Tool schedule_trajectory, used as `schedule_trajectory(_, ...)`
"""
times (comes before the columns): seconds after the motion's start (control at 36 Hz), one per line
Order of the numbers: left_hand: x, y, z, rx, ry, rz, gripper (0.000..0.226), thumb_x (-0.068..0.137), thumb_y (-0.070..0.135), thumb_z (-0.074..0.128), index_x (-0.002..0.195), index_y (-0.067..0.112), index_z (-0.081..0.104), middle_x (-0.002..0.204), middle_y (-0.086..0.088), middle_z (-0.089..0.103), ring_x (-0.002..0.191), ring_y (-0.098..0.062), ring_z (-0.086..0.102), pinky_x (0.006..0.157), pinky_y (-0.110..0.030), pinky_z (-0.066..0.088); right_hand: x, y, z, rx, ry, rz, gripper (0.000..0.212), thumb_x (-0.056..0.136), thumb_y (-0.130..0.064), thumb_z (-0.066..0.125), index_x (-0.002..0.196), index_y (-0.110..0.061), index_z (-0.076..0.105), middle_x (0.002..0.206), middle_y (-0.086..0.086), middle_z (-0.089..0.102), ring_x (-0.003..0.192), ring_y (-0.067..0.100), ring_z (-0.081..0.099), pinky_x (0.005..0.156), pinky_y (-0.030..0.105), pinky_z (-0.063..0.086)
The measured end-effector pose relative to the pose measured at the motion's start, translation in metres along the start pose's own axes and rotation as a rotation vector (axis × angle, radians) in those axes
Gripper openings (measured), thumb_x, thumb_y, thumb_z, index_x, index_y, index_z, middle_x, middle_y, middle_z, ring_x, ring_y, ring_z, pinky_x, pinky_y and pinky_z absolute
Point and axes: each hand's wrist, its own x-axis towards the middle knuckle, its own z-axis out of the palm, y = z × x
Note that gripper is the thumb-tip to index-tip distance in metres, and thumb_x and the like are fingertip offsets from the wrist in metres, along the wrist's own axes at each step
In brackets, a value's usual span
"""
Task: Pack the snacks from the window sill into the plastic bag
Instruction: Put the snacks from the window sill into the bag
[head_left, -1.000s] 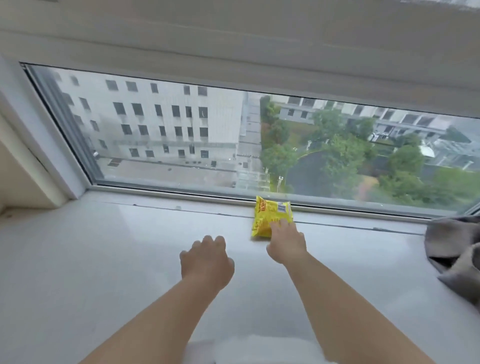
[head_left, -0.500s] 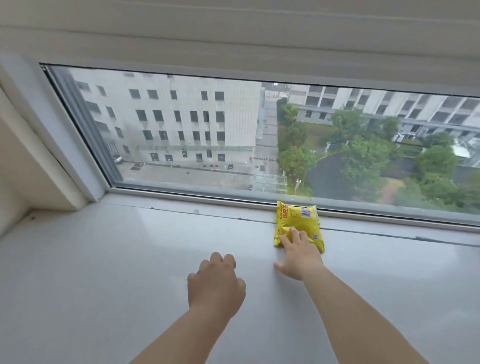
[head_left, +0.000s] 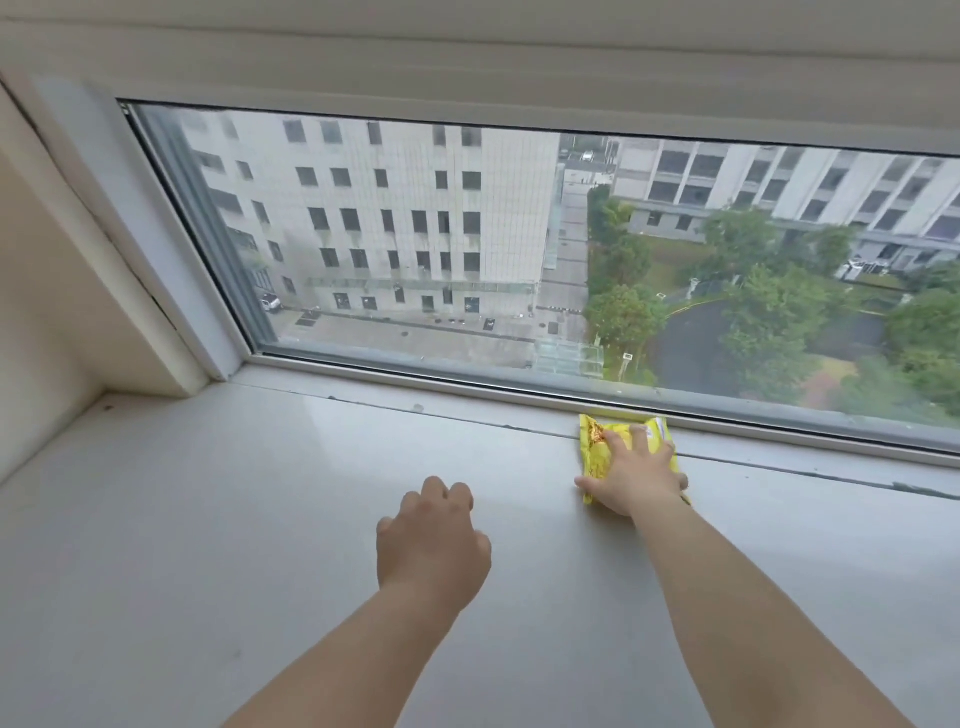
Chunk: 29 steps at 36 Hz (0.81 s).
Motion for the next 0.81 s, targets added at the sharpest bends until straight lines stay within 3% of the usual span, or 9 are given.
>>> schedule_trajectory(0.11,-0.001,-0.004,0.004,-0.002,-0.013,-0.019,0.034,0.093,0.034,0.039,0.125,0.026,0.044,0.124,0.004,0.044,0.112,-0.016,0.046,0.084,-0.03,0.038,-0.018,0.001,0.012,-0.001,0.089,-0.044,0.073,0.077,-0.051,0.059,0.14,-0.038,0.024,0.149,-0.004,0.011,0.128,0.034,0.022,0.094,0.047,0.038)
schedule_trajectory(0.25,-0.015,-0.006,0.007,-0.01,-0.044,-0.049,0.034,0.093,0.033,0.04,0.126,0.026,0.045,0.124,0.004,0.044,0.112,-0.016,0.047,0.085,-0.031,0.04,-0.049,0.004,0.009,-0.01,0.002,-0.148,0.064,0.077,-0.027,0.062,0.133,-0.039,0.033,0.141,-0.006,0.022,0.12,0.03,0.029,0.09,0.041,0.042)
schedule_trajectory(0.44,-0.037,-0.005,-0.029,0.059,-0.188,-0.06,0.038,0.092,0.032,0.041,0.129,0.022,0.045,0.128,-0.002,0.044,0.117,-0.023,0.048,0.087,-0.035,0.041,-0.103,-0.001,-0.046,0.259,0.006,-0.217,0.059,0.078,-0.017,0.059,0.132,-0.032,0.041,0.133,0.001,0.037,0.117,0.033,0.04,0.097,0.035,0.039)
schedule_trajectory(0.53,-0.051,-0.016,-0.056,0.07,-0.254,-0.087,0.039,0.09,0.033,0.043,0.127,0.023,0.05,0.126,-0.001,0.05,0.112,-0.024,0.052,0.079,-0.03,0.04,-0.131,0.001,-0.089,0.448,-0.018,-0.272,0.059,0.078,-0.01,0.06,0.132,-0.029,0.046,0.132,0.005,0.044,0.112,0.025,0.048,0.089,0.03,0.042)
schedule_trajectory(0.72,-0.124,-0.058,-0.128,0.069,-0.242,-0.22,0.049,0.082,0.054,0.045,0.116,0.021,0.056,0.105,0.001,0.055,0.095,-0.024,0.053,0.075,-0.031,0.042,-0.244,-0.014,-0.178,0.634,-0.021,-0.424,0.06,0.079,-0.007,0.063,0.132,-0.029,0.046,0.122,0.003,0.05,0.102,0.022,0.051,0.082,0.032,0.044)
schedule_trajectory(0.81,-0.164,-0.073,-0.147,0.036,-0.257,-0.231,0.065,0.081,0.068,0.041,0.123,0.019,0.055,0.119,-0.001,0.055,0.107,-0.026,0.053,0.074,-0.032,0.041,-0.303,-0.031,-0.194,0.606,0.04,-0.535,0.062,0.076,-0.006,0.065,0.132,-0.025,0.046,0.119,-0.001,0.044,0.1,0.016,0.046,0.077,0.027,0.039)
